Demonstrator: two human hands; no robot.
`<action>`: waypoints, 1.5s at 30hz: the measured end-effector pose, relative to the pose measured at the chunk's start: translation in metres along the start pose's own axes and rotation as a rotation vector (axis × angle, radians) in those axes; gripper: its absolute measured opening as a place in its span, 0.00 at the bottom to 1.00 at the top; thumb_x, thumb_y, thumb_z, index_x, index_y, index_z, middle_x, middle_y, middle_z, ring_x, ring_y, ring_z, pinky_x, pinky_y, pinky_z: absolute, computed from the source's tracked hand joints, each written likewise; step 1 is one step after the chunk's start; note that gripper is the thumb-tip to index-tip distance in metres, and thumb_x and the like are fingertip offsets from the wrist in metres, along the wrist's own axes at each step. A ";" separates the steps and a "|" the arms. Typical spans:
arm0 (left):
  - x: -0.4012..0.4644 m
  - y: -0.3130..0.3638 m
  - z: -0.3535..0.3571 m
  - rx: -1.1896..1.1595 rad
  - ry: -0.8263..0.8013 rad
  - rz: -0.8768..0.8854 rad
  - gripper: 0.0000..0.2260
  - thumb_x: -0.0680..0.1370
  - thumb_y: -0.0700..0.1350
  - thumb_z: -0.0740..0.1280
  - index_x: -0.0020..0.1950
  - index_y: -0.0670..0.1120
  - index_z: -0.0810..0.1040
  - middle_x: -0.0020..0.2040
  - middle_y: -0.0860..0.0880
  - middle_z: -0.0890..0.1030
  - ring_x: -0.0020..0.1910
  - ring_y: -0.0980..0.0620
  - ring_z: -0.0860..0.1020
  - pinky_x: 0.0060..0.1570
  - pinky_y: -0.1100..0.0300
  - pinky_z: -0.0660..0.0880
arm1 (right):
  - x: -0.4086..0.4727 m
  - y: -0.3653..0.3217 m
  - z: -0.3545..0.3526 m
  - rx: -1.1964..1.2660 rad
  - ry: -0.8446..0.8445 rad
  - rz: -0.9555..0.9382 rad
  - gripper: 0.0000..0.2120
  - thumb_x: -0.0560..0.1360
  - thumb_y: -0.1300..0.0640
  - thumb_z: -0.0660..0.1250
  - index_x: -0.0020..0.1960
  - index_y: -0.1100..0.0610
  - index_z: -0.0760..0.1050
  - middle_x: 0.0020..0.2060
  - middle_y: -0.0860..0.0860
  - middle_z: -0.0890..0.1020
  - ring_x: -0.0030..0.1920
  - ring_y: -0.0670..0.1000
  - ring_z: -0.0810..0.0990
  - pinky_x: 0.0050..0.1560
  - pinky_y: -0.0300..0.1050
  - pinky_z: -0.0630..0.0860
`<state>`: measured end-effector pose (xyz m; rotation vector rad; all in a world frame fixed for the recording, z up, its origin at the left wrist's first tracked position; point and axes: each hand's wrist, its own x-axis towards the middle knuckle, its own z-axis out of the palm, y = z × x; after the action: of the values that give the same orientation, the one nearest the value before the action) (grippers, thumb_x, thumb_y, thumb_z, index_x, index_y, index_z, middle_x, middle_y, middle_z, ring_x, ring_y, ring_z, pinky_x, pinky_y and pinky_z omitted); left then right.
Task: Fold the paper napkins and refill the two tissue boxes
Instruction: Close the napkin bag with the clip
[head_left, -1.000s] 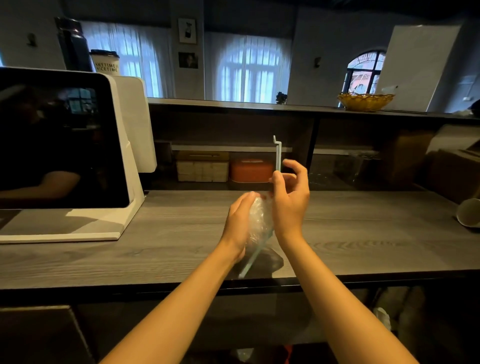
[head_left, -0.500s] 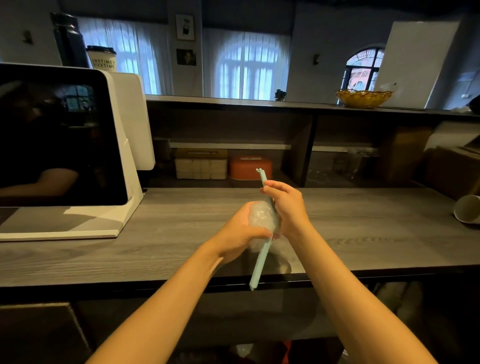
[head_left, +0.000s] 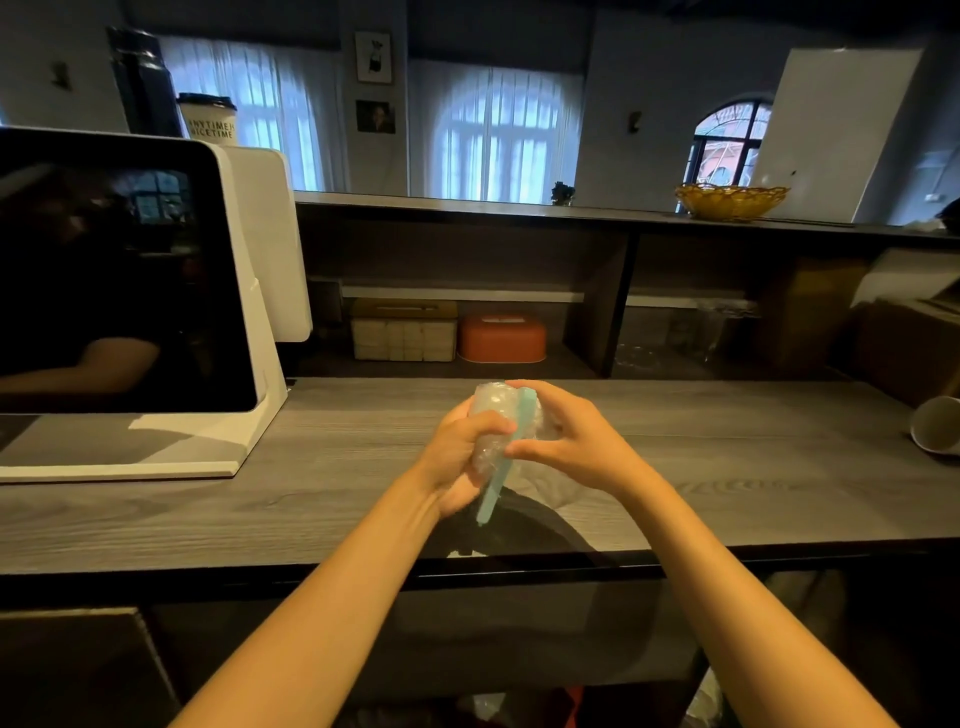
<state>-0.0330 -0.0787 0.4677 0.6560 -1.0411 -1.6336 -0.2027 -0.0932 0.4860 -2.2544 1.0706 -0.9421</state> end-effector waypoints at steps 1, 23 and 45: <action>0.001 -0.001 0.000 0.008 0.040 0.009 0.16 0.76 0.33 0.66 0.63 0.43 0.77 0.50 0.43 0.83 0.47 0.47 0.82 0.48 0.51 0.78 | 0.000 0.000 0.002 0.012 0.007 -0.003 0.30 0.71 0.50 0.77 0.71 0.49 0.70 0.59 0.40 0.78 0.58 0.37 0.76 0.57 0.32 0.73; 0.007 0.011 -0.003 0.164 0.519 -0.021 0.08 0.82 0.45 0.67 0.59 0.48 0.80 0.53 0.42 0.83 0.52 0.43 0.84 0.51 0.43 0.82 | 0.012 -0.003 0.034 0.333 0.071 0.115 0.14 0.75 0.56 0.73 0.59 0.45 0.78 0.48 0.41 0.84 0.52 0.40 0.82 0.48 0.34 0.78; -0.025 0.016 -0.028 0.525 0.069 -0.106 0.17 0.79 0.51 0.70 0.63 0.44 0.78 0.55 0.45 0.85 0.50 0.49 0.85 0.51 0.56 0.81 | 0.008 -0.008 0.035 0.920 0.493 0.398 0.07 0.75 0.61 0.71 0.52 0.58 0.80 0.49 0.57 0.84 0.46 0.54 0.85 0.46 0.51 0.83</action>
<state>0.0053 -0.0643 0.4662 1.1203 -1.4182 -1.4151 -0.1691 -0.0909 0.4716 -1.0505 0.9335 -1.4532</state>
